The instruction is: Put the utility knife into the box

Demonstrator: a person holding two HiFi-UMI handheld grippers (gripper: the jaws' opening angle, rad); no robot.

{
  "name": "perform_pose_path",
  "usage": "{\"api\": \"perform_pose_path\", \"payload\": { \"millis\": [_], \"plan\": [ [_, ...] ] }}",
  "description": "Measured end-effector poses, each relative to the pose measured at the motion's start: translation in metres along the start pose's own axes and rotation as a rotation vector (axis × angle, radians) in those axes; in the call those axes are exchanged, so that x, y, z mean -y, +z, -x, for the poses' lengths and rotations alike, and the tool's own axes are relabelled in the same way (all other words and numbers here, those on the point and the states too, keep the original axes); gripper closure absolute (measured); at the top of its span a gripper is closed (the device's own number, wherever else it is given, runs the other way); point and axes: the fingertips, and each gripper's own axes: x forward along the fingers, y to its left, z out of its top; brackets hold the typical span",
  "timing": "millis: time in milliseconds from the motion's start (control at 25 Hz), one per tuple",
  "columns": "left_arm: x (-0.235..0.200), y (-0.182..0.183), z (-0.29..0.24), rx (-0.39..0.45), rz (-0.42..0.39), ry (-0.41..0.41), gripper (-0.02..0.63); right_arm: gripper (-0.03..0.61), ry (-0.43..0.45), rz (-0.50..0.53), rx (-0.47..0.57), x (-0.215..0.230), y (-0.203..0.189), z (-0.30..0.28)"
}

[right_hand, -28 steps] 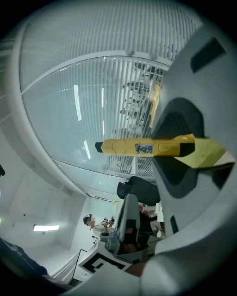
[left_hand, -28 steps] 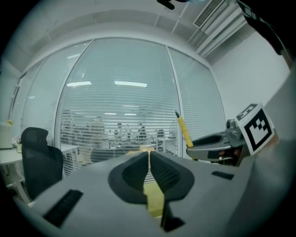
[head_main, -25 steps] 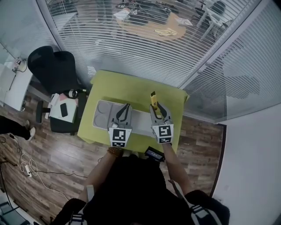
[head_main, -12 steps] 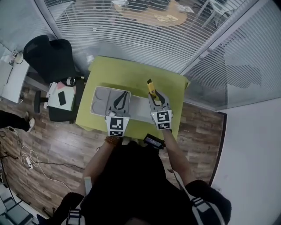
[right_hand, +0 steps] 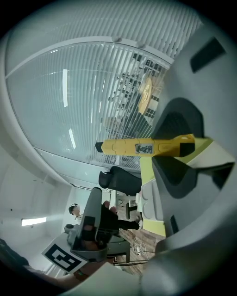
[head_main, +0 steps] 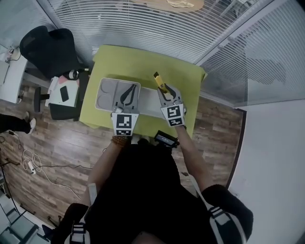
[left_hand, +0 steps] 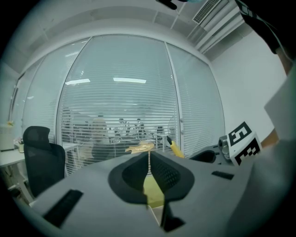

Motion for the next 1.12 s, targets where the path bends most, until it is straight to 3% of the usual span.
{"api": "perform_pose_path", "payload": {
  "millis": [1120],
  "plan": [
    [-0.005, -0.007, 0.012, -0.035, -0.029, 0.021, 0.592, 0.468, 0.13, 0.074, -0.2, -0.035, -0.086, -0.024]
  ]
}}
